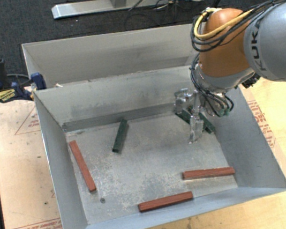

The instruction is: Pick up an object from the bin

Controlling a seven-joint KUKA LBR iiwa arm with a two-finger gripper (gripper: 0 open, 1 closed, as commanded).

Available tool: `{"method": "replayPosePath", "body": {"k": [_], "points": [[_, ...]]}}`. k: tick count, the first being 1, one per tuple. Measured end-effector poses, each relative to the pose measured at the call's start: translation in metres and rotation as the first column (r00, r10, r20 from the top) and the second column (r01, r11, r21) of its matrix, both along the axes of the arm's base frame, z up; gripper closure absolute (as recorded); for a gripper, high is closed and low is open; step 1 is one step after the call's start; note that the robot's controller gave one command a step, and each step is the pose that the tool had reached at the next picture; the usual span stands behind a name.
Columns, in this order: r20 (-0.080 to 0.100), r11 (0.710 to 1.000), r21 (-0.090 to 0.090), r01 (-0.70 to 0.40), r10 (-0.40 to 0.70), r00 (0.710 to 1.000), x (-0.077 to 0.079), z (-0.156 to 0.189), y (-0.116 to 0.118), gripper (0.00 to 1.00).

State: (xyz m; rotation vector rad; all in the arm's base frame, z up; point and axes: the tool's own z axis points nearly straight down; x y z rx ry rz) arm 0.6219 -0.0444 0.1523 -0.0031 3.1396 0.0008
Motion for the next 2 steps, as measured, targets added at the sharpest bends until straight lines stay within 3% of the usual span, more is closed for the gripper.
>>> {"method": "replayPosePath", "body": {"k": [1, 2], "points": [[-0.003, 0.974, -0.003, -0.227, 0.227, 0.974, -0.063, 0.0, -0.082, 0.0], [0.001, 0.894, 0.001, -0.448, 0.448, 0.894, -0.119, -0.082, -0.074, 0.0]]}}
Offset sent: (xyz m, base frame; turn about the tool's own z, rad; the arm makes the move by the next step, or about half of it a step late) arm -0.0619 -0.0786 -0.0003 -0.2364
